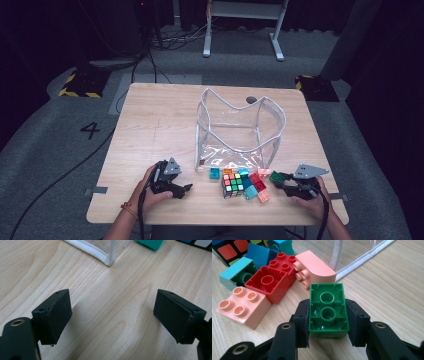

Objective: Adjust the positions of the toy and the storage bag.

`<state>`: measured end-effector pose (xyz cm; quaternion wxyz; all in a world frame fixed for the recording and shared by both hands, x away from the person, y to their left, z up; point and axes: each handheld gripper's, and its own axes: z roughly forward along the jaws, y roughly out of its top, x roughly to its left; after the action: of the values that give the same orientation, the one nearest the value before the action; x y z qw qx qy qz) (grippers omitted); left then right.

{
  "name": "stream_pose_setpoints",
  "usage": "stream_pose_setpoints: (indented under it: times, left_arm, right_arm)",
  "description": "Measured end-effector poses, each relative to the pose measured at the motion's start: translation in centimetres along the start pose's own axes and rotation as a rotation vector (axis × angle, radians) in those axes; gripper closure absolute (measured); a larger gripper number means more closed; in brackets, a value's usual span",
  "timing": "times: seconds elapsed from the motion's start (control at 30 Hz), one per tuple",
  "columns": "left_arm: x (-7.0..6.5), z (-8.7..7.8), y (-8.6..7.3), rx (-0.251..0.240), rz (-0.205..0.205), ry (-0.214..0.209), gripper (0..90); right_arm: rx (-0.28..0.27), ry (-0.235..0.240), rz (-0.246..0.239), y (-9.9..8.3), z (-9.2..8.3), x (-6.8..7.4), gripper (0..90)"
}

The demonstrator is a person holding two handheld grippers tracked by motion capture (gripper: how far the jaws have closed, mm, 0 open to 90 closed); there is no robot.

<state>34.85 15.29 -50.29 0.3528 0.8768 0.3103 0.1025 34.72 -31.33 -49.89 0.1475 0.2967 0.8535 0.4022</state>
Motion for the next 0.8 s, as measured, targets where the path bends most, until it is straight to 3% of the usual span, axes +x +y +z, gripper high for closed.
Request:
stream_pose_setpoints:
  times: [0.8]
  left_arm:
    - [0.3,-0.1,0.0,0.004,0.022,-0.014,14.7]
  right_arm:
    - [-0.106,-0.06,0.053,0.7,-2.1,-2.8,59.0]
